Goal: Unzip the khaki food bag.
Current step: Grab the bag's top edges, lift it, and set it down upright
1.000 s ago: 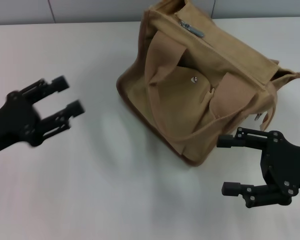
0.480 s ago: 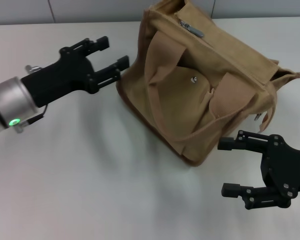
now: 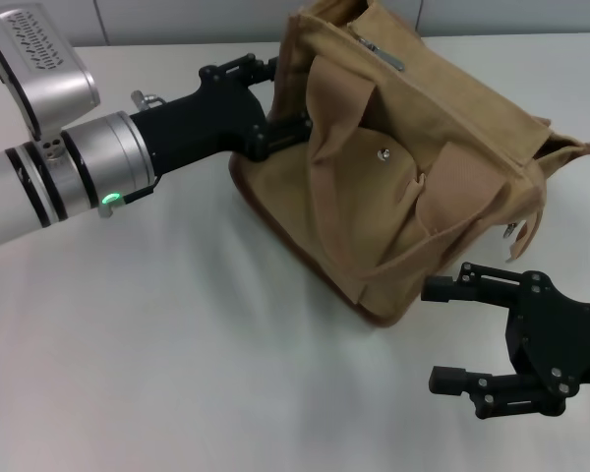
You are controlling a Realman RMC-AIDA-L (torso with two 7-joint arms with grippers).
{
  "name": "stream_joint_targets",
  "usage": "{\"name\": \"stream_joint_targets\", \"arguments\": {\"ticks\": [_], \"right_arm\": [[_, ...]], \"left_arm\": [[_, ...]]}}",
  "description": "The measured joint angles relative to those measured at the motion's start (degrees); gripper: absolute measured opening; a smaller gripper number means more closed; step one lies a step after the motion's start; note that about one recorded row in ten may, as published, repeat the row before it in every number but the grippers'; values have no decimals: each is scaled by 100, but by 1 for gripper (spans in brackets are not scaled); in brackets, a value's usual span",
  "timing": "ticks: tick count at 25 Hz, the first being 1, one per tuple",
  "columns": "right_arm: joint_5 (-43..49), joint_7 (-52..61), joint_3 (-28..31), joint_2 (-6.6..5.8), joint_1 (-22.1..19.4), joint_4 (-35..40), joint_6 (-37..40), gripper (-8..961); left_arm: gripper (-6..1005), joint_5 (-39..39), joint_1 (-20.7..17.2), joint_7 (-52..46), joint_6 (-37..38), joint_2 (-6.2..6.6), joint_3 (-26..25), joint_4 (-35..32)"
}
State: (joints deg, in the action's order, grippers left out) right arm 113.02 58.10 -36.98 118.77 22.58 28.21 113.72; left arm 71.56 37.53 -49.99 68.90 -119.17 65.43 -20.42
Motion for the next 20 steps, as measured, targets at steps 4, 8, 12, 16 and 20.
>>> {"name": "stream_joint_targets", "arguments": {"ticks": [4,8,12,16,20], "right_arm": [[0,0,16,6,-27,0,0,840],[0,-12,19,6,-49,0,0,840],[-13,-17,22,6,-51,0,-42,840],[-22,-16,27,11,-52,0,-83,841],[-26,-16,26,14,-58,0,-92,841]], "left_arm": [[671,-502,-76,376,-4,-1,292,54],[631,-1037,-237,623,21,-1,702,51],[481,-1150,-284,630,24,-1,775,27],[322,-1164,-285,632,44,-1,806,26],[156,-1242,-285,635,92,-1,820,28]]}}
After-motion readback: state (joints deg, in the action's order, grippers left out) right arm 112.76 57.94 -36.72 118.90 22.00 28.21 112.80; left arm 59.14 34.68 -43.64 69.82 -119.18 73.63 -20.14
